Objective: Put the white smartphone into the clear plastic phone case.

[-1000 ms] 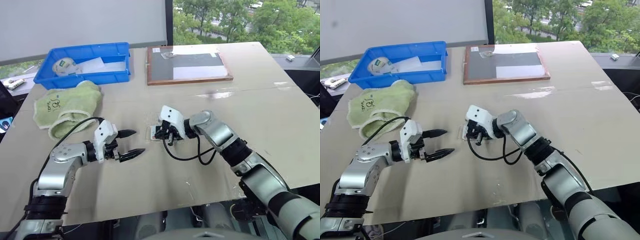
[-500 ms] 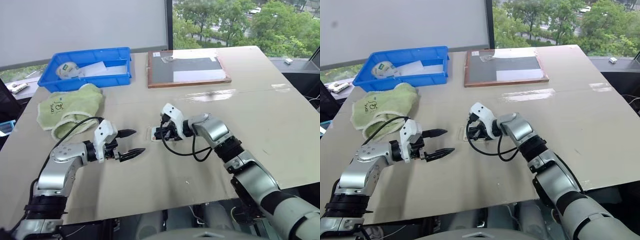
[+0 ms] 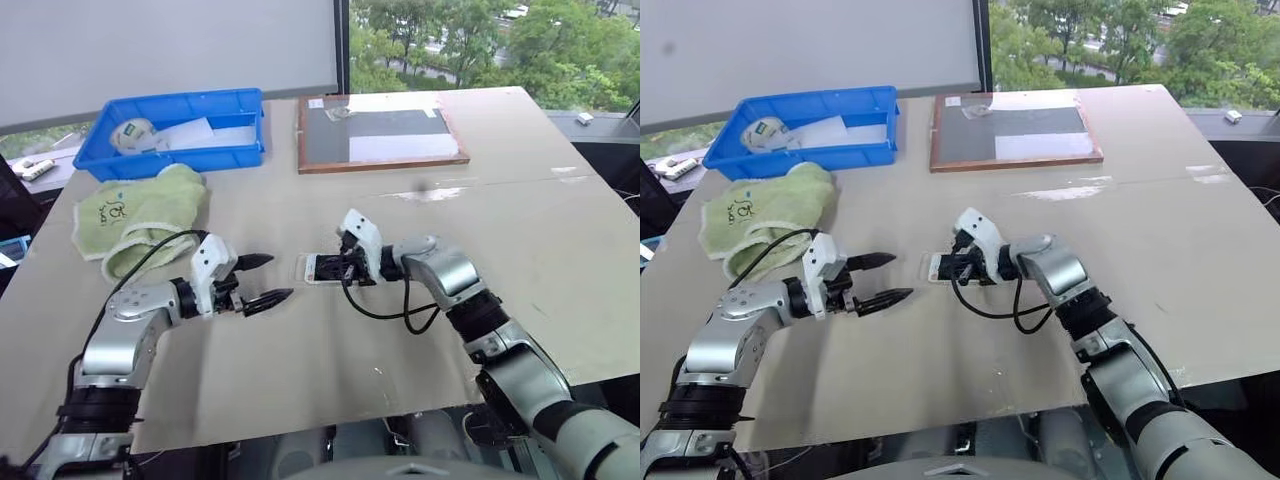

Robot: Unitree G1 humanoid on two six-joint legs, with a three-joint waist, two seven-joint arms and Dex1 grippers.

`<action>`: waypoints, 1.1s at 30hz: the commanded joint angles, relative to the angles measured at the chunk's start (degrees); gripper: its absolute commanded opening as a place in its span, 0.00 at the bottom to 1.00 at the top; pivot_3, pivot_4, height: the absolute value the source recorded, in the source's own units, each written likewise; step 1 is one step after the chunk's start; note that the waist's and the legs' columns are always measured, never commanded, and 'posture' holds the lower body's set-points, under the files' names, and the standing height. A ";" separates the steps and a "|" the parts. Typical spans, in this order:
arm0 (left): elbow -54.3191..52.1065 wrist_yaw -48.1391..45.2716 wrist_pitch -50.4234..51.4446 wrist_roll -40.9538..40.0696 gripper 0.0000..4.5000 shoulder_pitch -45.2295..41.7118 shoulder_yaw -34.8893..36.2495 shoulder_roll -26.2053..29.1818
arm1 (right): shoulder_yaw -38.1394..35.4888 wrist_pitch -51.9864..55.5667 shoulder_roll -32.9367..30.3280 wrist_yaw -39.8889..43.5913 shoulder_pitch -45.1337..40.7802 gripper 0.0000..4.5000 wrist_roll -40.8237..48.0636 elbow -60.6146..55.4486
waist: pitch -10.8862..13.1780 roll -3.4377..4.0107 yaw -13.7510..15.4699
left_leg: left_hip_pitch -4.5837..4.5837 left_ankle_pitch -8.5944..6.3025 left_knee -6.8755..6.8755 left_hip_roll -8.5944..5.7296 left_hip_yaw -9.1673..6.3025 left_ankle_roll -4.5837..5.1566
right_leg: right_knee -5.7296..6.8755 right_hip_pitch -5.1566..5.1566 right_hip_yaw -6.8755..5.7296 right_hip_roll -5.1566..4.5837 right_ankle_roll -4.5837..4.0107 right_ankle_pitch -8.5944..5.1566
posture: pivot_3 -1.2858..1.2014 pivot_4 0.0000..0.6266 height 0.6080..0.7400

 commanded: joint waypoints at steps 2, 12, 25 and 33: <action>0.03 -0.17 0.66 -1.08 0.51 -0.57 1.29 0.36 | -4.71 2.96 -3.04 -2.63 0.18 0.00 3.50 -13.92 | 0.18 -0.08 -0.17 | -0.05 0.00 -0.11 -0.02 0.06 0.00 | -0.01 -0.11 0.05 0.04 0.12 0.13 | 0.52 0.24 1.00; 2.65 2.44 -0.54 2.73 0.02 -1.58 -1.06 -0.86 | -3.27 5.24 -20.81 -9.03 9.83 0.00 -2.64 -31.98 | 0.42 -0.29 0.12 | -0.21 0.00 -0.32 -0.09 0.04 0.00 | -0.11 -0.30 0.04 0.10 0.13 -0.14 | 0.52 0.24 1.00; 4.64 3.91 -2.33 5.70 0.02 -3.01 -4.02 -4.59 | 7.66 -0.30 -19.53 -10.09 10.12 0.00 -6.97 -26.35 | 0.53 -0.43 0.25 | -0.09 0.01 -0.28 -0.08 0.04 0.01 | -0.04 -0.26 0.10 0.24 0.14 -0.14 | 0.52 0.24 1.00; 3.70 4.52 -2.17 5.95 0.02 -2.91 -4.49 -5.91 | 10.75 -5.80 -17.07 -5.05 5.85 0.00 -7.68 -19.62 | 0.53 -0.44 0.62 | -0.10 0.01 -0.06 -0.06 0.04 0.01 | 0.01 -0.18 0.14 0.23 0.12 -0.13 | 0.52 0.24 1.00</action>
